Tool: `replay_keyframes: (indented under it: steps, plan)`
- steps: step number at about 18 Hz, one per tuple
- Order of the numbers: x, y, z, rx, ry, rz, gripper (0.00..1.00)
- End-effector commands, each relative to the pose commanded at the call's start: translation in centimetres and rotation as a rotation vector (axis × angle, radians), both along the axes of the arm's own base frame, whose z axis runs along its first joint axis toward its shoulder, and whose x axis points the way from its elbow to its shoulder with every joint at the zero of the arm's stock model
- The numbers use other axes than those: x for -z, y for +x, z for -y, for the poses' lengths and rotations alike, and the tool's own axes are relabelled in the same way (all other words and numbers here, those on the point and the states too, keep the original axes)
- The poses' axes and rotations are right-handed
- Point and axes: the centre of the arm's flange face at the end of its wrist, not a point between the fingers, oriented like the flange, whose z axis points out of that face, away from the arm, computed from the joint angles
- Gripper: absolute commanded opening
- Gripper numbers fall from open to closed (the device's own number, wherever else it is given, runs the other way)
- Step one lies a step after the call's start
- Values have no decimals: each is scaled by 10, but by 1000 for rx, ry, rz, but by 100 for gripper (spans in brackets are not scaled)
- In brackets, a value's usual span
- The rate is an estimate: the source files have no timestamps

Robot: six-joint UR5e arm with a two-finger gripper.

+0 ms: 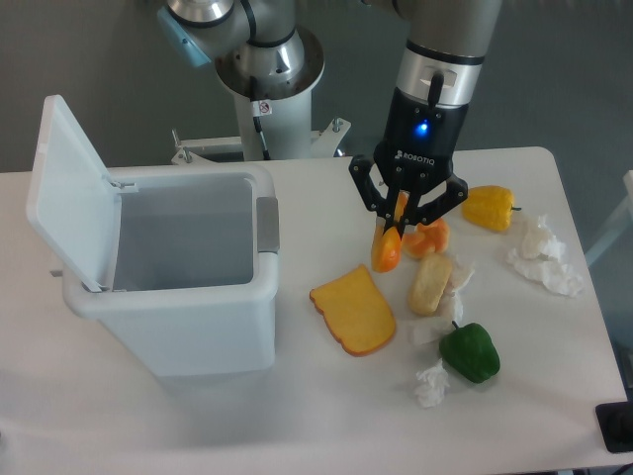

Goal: Place the long bread in the trash can
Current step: 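Hold the gripper above the orange long bread, fingers around it, then lower the gripper onto the orange long bread and close the fingers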

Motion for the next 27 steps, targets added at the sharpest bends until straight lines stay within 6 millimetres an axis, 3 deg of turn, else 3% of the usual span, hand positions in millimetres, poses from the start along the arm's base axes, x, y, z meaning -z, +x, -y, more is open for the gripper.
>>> replay_keyframes:
  steps: [13, 19, 24, 27]
  plan:
    - [-7, -4, 4, -16, 26, 3, 1]
    - [-30, -7, 2, -74, 92, 33, 2]
    - [-46, -32, 26, -137, 243, 86, 4]
    - [-48, -32, 26, -131, 260, 92, 10]
